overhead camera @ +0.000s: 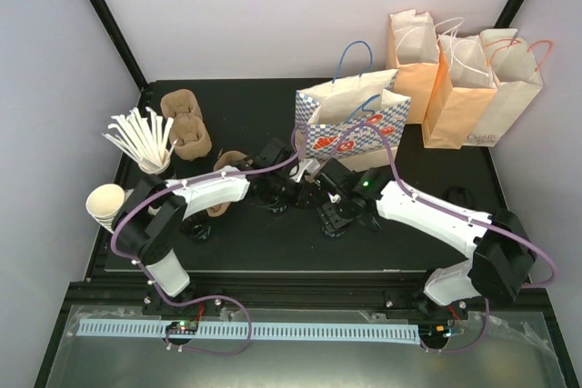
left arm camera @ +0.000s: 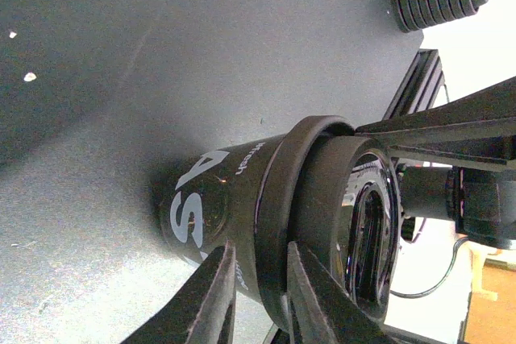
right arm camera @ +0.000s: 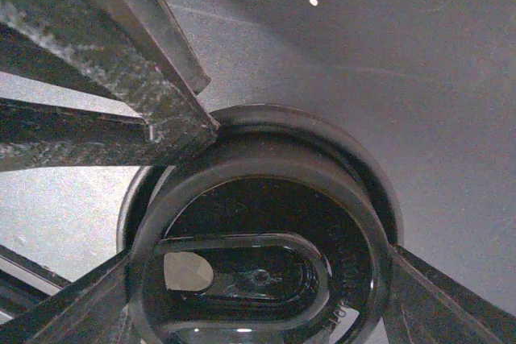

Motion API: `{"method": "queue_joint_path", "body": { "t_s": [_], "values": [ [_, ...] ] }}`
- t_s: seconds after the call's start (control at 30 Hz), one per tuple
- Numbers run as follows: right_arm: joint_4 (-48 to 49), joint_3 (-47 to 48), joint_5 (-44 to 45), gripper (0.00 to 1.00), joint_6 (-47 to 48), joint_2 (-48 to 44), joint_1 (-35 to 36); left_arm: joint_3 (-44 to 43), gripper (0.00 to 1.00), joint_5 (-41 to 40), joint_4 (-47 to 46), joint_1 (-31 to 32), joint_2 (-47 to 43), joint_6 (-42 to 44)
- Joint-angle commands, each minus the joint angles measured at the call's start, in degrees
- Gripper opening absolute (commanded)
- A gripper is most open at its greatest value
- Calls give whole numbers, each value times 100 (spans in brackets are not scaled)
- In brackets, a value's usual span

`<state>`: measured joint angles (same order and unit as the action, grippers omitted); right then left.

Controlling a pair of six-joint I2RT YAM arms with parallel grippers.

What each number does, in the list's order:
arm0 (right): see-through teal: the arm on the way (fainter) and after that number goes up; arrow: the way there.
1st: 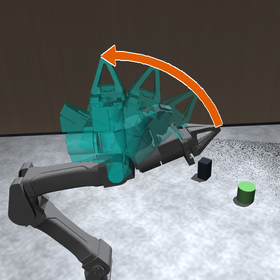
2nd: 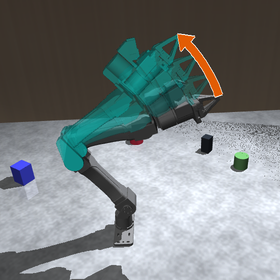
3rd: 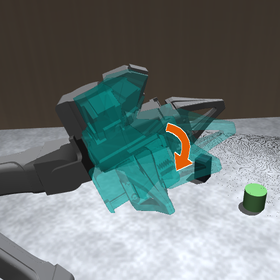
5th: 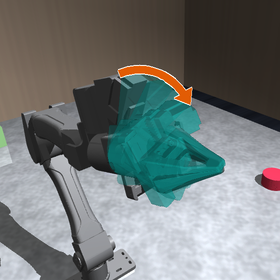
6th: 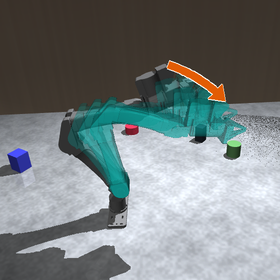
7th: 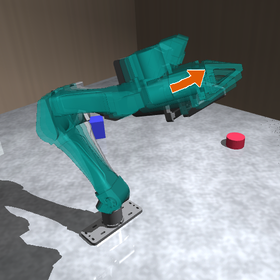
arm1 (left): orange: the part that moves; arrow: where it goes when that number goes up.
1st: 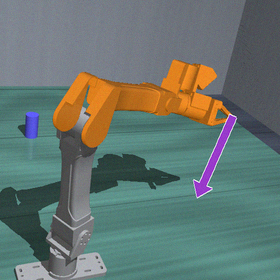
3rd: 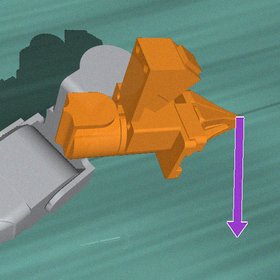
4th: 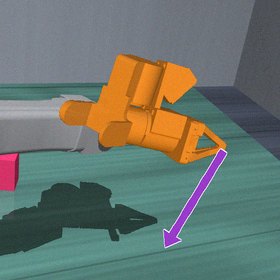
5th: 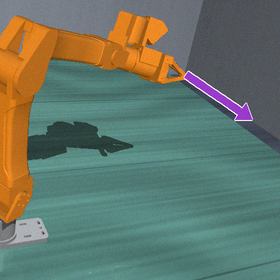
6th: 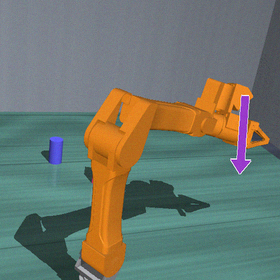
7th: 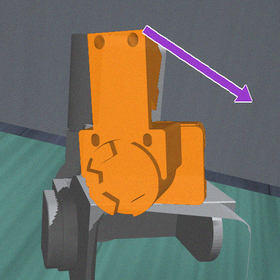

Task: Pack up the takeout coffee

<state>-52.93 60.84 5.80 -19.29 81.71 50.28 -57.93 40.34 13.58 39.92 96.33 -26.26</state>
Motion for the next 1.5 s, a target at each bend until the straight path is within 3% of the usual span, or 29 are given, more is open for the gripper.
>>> {"method": "queue_joint_path", "body": {
  "t_s": [0.0,0.2,0.4,0.73,0.93,1.2,1.47],
  "values": [
    [-209,-304,-29,75,-192,-99,-11,72,23,94,-238,70,-171,-176],
    [-138,-526,48,74,-344,-164,115,250,43,56,-547,73,-364,-377],
    [-54,-641,93,74,-709,-318,244,474,48,89,-824,68,-544,-603],
    [164,-852,63,71,-874,-311,269,666,41,301,-1110,60,-312,-720],
    [225,-868,36,71,-915,-220,332,862,33,541,-1656,39,-6,-1025],
    [325,-959,-79,70,-970,-169,367,1023,24,467,-1727,-7,202,-1116],
    [416,-1023,-224,70,-993,-147,372,1161,21,465,-1854,-5,353,-1285]
  ]
}}
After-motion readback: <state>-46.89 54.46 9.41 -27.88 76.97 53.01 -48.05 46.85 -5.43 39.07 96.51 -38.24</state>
